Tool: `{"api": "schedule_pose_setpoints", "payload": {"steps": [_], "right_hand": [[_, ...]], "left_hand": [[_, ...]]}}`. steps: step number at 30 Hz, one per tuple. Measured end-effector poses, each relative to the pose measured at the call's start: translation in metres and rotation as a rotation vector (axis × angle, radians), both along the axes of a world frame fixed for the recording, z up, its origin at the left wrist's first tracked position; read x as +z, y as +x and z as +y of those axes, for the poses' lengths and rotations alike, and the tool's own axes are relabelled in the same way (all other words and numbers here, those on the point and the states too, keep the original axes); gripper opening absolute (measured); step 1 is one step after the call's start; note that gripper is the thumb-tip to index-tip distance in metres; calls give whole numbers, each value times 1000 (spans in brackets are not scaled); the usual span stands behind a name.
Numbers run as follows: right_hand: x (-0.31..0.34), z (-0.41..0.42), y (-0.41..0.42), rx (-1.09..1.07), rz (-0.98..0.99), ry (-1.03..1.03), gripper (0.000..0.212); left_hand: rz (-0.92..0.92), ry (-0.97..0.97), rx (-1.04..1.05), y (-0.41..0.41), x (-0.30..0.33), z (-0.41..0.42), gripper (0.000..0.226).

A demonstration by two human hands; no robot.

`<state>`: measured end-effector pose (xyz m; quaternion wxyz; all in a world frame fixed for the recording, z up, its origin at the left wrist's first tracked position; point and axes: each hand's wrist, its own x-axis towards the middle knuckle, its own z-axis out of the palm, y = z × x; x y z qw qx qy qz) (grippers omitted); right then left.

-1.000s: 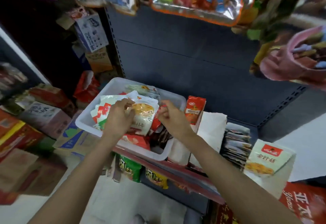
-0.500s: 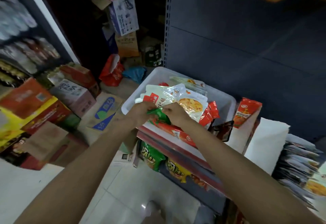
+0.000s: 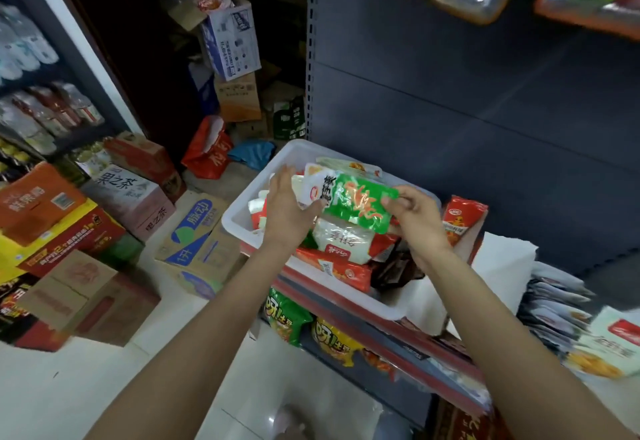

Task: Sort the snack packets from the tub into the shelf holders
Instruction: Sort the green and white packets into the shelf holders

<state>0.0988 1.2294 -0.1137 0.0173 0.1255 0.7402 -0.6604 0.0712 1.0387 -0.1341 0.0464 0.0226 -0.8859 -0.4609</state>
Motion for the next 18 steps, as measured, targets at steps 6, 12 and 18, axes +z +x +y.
{"api": "schedule_pose_setpoints", "payload": {"steps": [6,12,18], "right_hand": [[11,79,40,-34,24,-48,18],[17,165,80,-129,105,383,31],[11,233,103,-298,112,720,8]], "left_hand": [[-280,553,-33,6,21,82,70],[-36,471,-310,32,40,165,19],[149,308,-475,57,50,241,15]]}}
